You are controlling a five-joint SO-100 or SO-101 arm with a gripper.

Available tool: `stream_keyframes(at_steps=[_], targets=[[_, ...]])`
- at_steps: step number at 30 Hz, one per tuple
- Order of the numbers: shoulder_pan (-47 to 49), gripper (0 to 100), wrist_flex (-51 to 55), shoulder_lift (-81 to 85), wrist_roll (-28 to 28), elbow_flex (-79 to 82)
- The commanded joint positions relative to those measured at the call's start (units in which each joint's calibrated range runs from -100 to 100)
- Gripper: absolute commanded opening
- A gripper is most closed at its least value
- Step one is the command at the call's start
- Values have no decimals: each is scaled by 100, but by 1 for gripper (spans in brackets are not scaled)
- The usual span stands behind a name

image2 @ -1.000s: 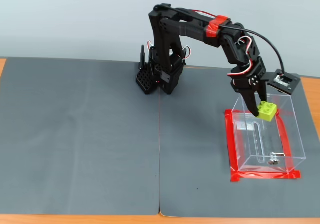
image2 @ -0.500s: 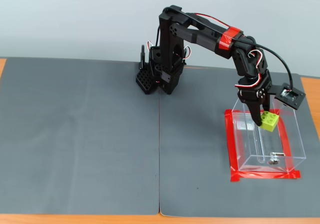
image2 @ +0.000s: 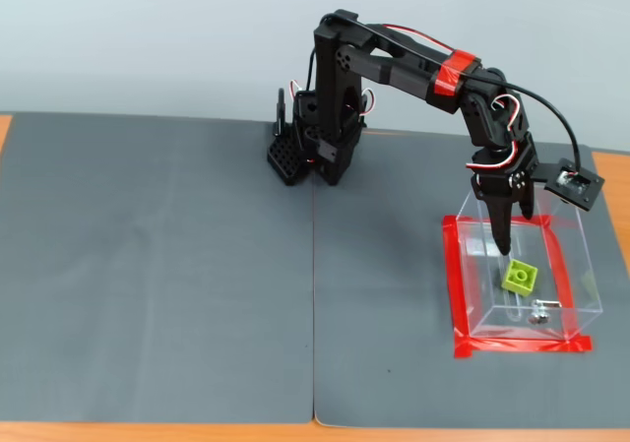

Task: Pick the green lego block and place it into the transparent box

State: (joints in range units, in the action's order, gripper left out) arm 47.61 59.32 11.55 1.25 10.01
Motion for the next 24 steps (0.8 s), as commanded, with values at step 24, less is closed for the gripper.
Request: stream_keyframes(at_steps=[24], targets=[[-1646,5,1047,2164,45,-246]])
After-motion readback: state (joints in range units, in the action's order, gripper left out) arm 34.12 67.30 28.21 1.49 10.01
